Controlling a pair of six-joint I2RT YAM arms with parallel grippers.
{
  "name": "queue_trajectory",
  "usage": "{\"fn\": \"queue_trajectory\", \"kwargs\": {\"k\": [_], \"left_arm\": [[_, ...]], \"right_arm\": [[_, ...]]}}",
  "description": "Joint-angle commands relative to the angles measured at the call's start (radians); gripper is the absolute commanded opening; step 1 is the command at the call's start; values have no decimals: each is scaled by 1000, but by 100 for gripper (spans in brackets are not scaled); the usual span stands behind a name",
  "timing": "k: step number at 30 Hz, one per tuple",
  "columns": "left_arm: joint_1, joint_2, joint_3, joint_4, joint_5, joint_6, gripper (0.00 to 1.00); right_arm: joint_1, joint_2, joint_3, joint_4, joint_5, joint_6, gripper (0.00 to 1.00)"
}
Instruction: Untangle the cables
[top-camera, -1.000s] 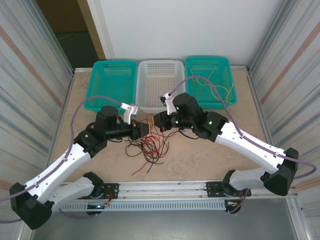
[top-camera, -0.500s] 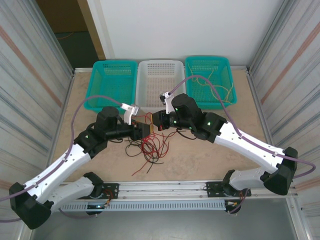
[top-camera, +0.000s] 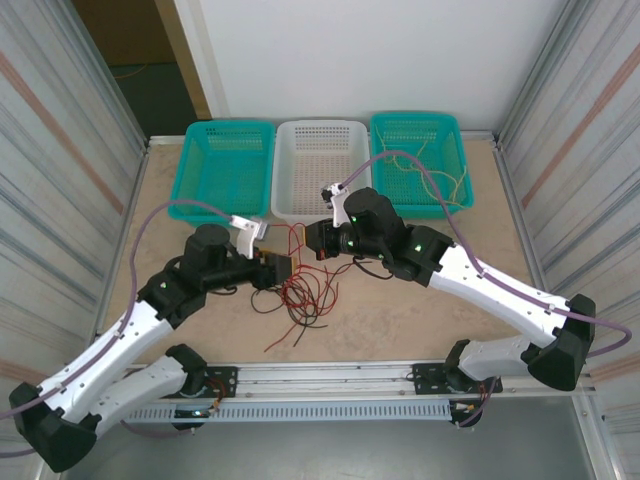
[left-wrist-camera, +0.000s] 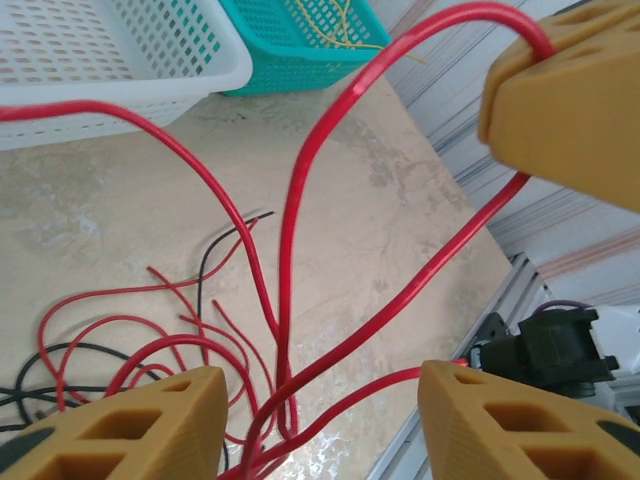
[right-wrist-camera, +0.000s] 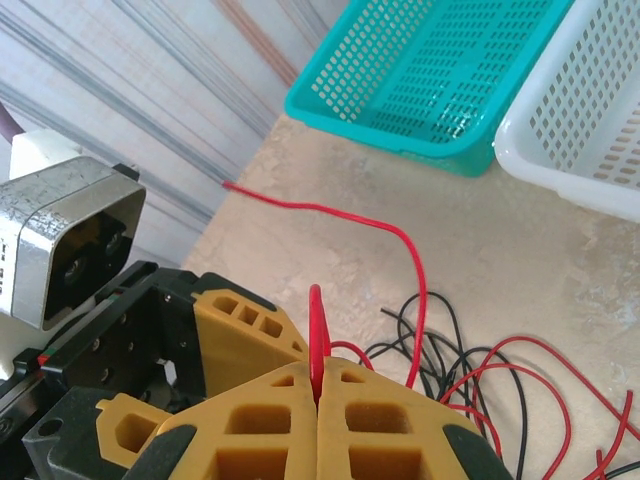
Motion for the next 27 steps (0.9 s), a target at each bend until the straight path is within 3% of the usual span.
{"fn": "queue_trajectory", "kwargs": {"k": [1,5,9,11,13,19,24,27], "left_arm": [[-5,-32,2,-32,-39,5,56],[-2,-57,46,-42,-74,-13,56],[38,-62,100,-64,-93,-57,41],[81,-55,110,-29,-9,-126,37],[106,-41,103,45,88,-208,40],[107,6,67,221,217,-362,39],[98,25,48,258,260,-414,54],[98,26,15,287,247,-480,69]], "right_arm": [[-7,-29,-5,23,8,19,0],[-5,-19,2,-6,6,2,0],[-2,-18,3,-17,14,-3,0],[-2,-18,1,-14,14,-3,0],[-1,-13,-2,-11,9,-3,0],[5,-6,-1,-3,9,-3,0],[7,-6,-3,-5,15,-3,0],[12,-5,-3,0,14,-5,0]]}}
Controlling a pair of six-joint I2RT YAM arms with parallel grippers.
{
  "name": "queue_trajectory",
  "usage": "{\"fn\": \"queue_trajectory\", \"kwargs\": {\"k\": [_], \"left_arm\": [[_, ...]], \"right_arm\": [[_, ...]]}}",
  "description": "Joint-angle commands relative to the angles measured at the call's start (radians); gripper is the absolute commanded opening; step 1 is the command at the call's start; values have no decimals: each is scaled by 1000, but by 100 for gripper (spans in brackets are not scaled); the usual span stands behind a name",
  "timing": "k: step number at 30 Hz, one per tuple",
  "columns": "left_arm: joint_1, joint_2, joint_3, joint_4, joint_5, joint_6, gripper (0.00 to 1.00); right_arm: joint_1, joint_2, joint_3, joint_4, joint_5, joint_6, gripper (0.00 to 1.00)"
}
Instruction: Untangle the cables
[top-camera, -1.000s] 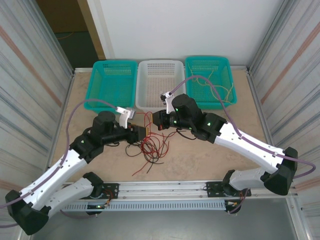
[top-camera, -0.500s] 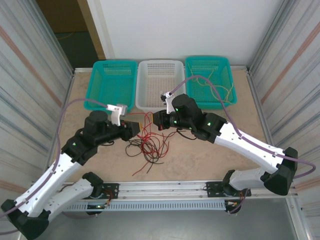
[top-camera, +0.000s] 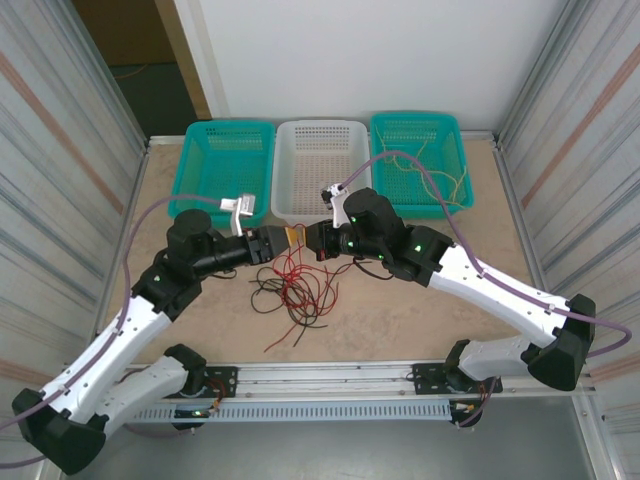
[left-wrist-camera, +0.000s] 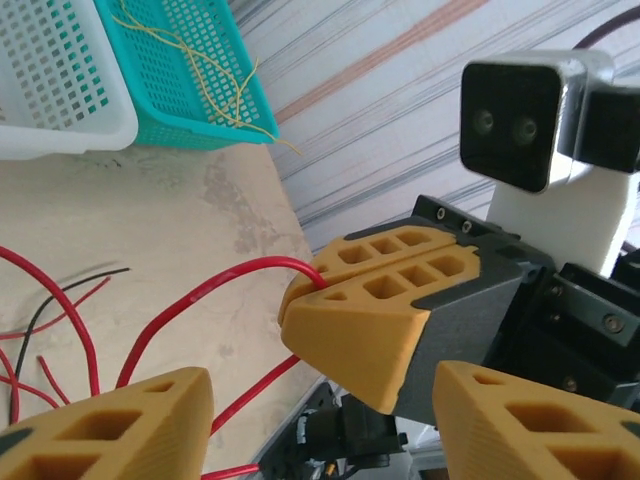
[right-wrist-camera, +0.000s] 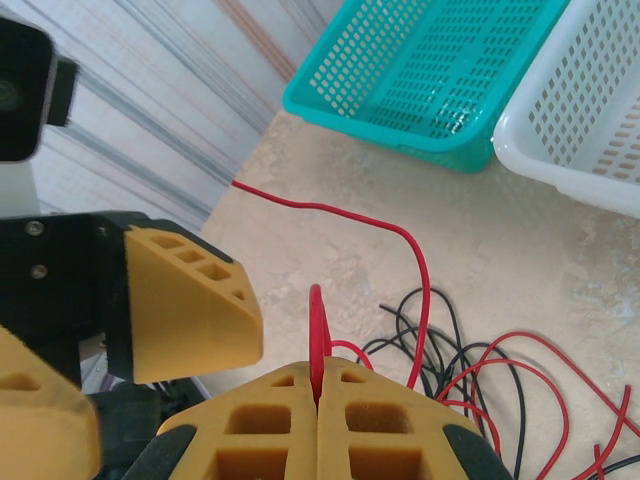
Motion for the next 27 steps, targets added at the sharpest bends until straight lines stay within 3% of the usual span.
{"fn": "queue_trajectory", "kwargs": {"k": [1,6,14,27], "left_arm": [[-5,2,-40,75,31,-103,73],[-5,17,-37,89,-21,-181,80],[8,46,-38,96,-64,-251,79],[110,77,-13,94,-61,-288,69]], "right_arm": [[11,-2,-3,10,11,-6,0],[28,7,3,10,6,-25,0],[53,31,11,10,-10,-50,0],[81,55,-6,8,-52,-44,0]]}}
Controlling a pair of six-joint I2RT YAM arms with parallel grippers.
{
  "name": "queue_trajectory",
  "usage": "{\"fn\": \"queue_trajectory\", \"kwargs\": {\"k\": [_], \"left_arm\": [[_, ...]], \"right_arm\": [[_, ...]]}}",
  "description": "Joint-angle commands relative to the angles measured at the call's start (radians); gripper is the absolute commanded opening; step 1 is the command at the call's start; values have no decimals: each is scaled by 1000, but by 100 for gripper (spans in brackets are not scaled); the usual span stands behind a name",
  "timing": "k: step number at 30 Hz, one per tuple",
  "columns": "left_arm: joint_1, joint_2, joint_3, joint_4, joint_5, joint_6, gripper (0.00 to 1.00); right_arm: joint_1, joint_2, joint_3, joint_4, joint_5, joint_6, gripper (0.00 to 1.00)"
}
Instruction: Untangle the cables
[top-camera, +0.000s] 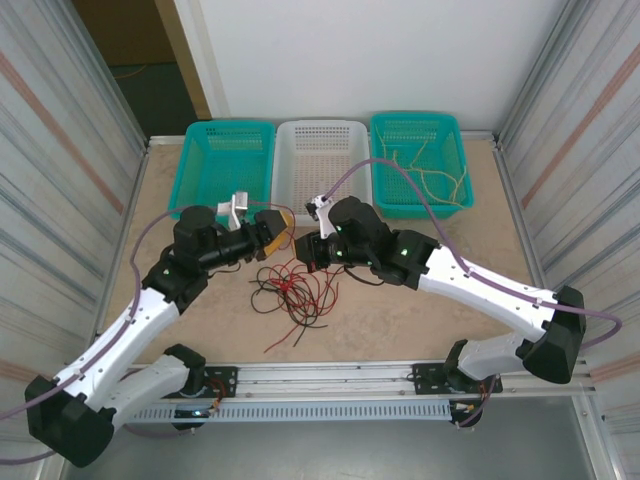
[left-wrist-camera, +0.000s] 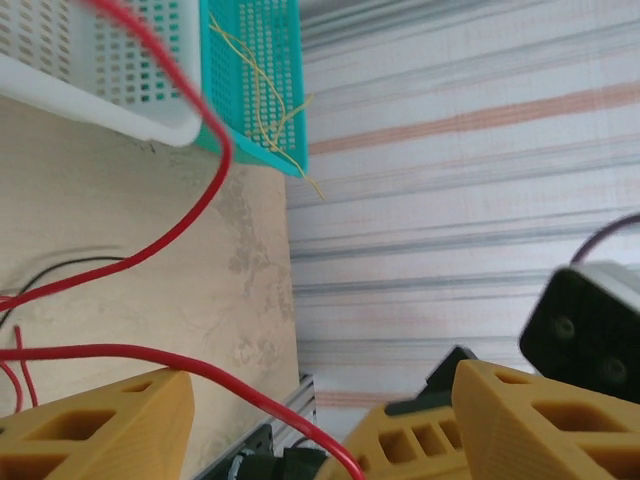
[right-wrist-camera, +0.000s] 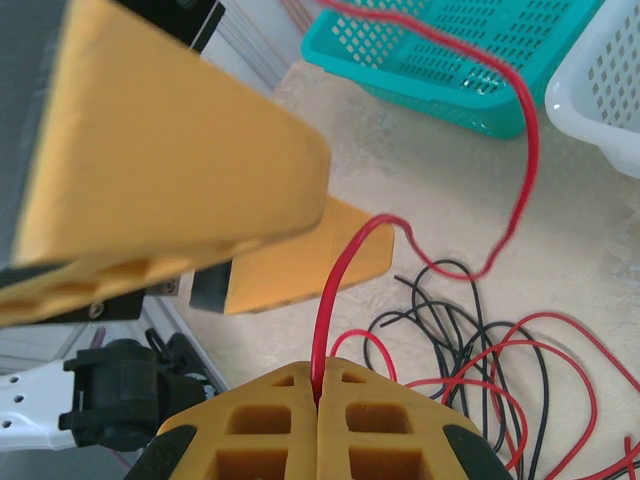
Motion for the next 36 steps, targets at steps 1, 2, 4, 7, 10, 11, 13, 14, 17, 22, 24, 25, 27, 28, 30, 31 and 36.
{"fn": "queue_trajectory", "kwargs": {"k": [1,2,4,7,10,11,13,14,17,22,24,25,27,28,30,31,36], "left_arm": [[41,11,37,12,-9,0,68],[47,14,42,17,0,-1,68],[48,25,58,19,13,8,67],[48,32,67,30,33,12,66],[57,18,65,23,31,23,65],[69,6,70,-4,28,33,64],[100,-31,68,-53,17,38,65],[120,-52,65,-86,14,34,66],[145,-80,48,-134,55,14,68],[67,-133,-111,29,53,-93,70],[47,-158,-156,45,34,-88,68],[41,-172,-174,54,32,-70,65],[31,-193,-175,19,29,17,62],[22,-201,-162,-19,24,82,62],[10,-208,-122,-111,11,209,64],[8,-206,-98,-158,2,267,65],[-10,-172,-24,-221,0,450,57]], "right_arm": [[21,9,-7,5,-36,-10,0],[22,16,-6,1,-35,-6,0],[27,30,-6,-1,-38,-2,0],[34,54,-8,18,-54,9,0],[44,81,-3,22,-35,15,0],[43,84,1,12,-10,14,0],[42,77,-2,2,42,12,0],[36,71,-6,0,58,13,0],[18,54,-18,2,94,28,0],[-3,20,-58,57,141,73,0],[-16,1,-71,76,150,95,0],[-24,-10,-74,85,149,105,0],[-35,-28,-74,93,131,112,0],[-41,-36,-71,94,116,113,0],[-52,-43,-60,87,81,107,0],[-58,-42,-51,77,57,105,0],[-56,-40,-13,21,28,86,0]]}}
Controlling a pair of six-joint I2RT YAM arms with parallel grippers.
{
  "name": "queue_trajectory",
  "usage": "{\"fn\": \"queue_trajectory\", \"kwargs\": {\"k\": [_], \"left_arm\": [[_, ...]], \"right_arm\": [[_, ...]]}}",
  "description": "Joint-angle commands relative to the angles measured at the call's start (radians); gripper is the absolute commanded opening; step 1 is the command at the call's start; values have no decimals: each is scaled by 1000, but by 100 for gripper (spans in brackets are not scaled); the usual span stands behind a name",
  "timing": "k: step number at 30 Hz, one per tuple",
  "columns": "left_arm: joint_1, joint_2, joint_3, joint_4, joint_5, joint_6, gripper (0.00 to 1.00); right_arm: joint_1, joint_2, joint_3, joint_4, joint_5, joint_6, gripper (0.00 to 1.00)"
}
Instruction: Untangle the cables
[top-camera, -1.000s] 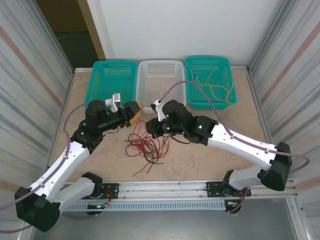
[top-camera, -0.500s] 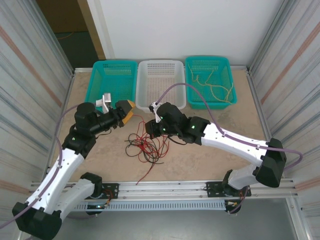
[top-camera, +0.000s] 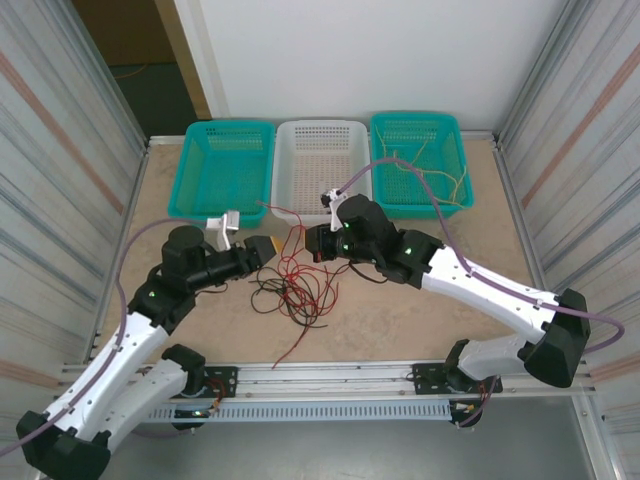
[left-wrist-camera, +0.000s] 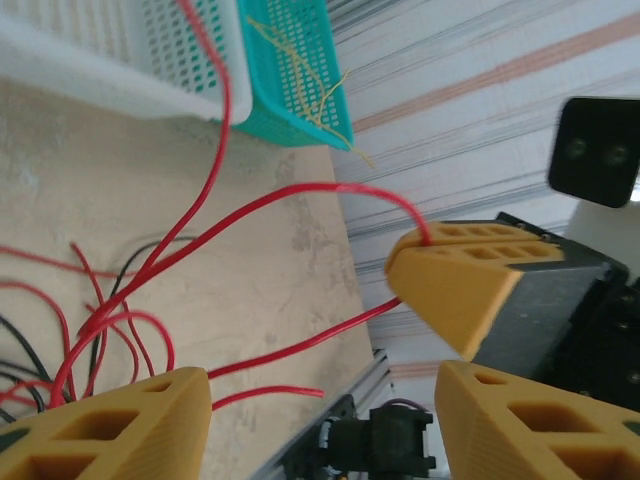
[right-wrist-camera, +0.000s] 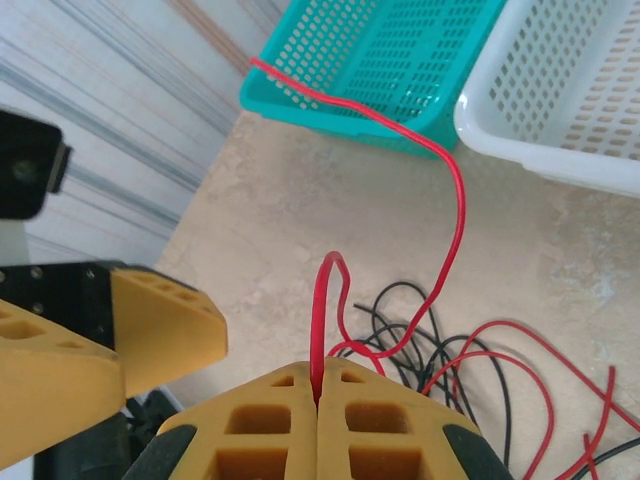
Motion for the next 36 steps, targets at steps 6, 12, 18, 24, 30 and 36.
{"fn": "queue_trajectory", "kwargs": {"k": [6,12,18,24,30,36], "left_arm": [[-152,101,92,-67,-96,347,59],[-195,158,130,-106,-189,441,51],[-196,155,136,-96,-217,469,42],[-196,153,145,-101,-224,491,2],[-195,150,168,-140,-289,490,0],[-195,154,197,-203,-332,498,0]], "right_arm": [[3,-26,48,-9,-59,17,0],[3,-22,66,-5,-100,15,0],[3,-17,71,-4,-113,13,0],[3,-12,75,-2,-121,15,0],[-1,-36,68,-101,-22,19,45],[-7,-92,1,-103,-60,35,66]]}}
